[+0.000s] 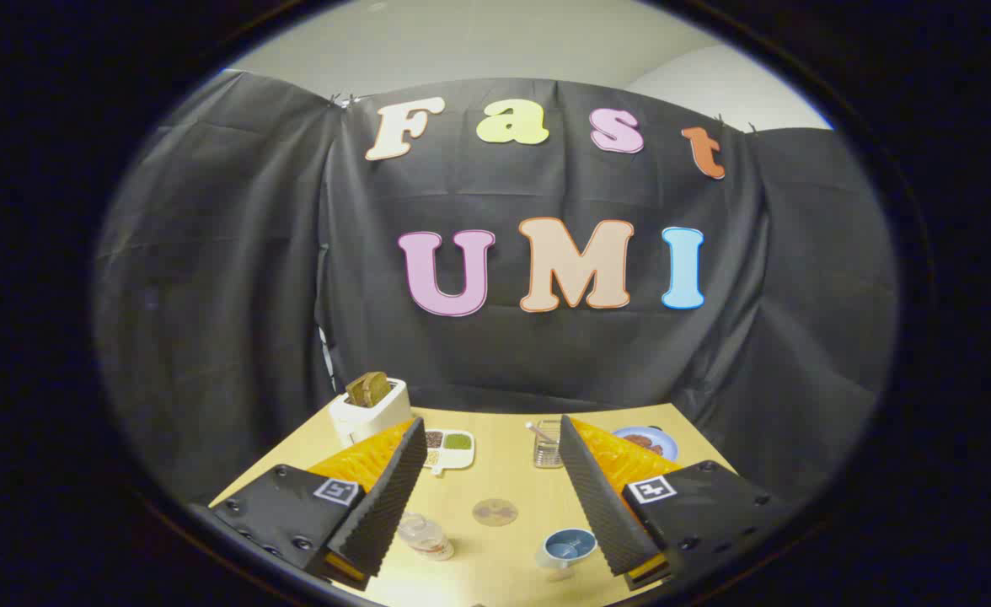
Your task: Take the bottle from table, then pour the juice into the cup, finally place the bottle on the coaster
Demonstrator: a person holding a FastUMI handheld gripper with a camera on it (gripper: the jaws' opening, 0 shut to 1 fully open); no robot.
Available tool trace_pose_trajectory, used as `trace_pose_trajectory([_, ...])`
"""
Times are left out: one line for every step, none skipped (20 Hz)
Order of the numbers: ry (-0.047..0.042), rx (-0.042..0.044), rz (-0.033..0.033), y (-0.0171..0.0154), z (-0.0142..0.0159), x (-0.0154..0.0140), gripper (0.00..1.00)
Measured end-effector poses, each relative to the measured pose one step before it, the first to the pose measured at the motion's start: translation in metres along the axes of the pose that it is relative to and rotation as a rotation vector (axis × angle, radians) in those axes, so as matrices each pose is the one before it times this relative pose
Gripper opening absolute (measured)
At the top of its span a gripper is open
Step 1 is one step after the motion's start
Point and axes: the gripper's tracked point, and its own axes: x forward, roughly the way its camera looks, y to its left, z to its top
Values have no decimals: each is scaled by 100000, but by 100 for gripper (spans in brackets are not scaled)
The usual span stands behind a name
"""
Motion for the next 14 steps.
trace_pose_trajectory([263, 212, 210, 127, -95, -33, 99])
trace_pose_trajectory([400, 24, 80, 142, -225, -130, 99])
trace_pose_trajectory([394, -153, -69, 89, -59, -65, 99])
trace_pose_trajectory([175, -171, 47, 61, -154, -100, 99])
trace_pose_trajectory([85, -24, 214, 110, -28, -155, 99])
trace_pose_trajectory([93, 93, 387, 59, -153, -92, 99])
trace_pose_trajectory([58, 19, 278, 45, -107, -169, 99])
trace_pose_trajectory([48, -73, 174, 26, -127, -115, 99])
trace_pose_trajectory([72, -203, 169, 47, -78, -117, 99])
trace_pose_trajectory([1, -313, 293, 67, -213, -186, 99])
trace_pose_trajectory([-74, -365, 262, 103, -92, -199, 99])
trace_pose_trajectory([-220, -390, 304, 72, -84, -215, 99])
trace_pose_trajectory([-191, -258, 300, 115, -16, -174, 99])
trace_pose_trajectory([-38, -101, 453, 157, -276, -198, 99])
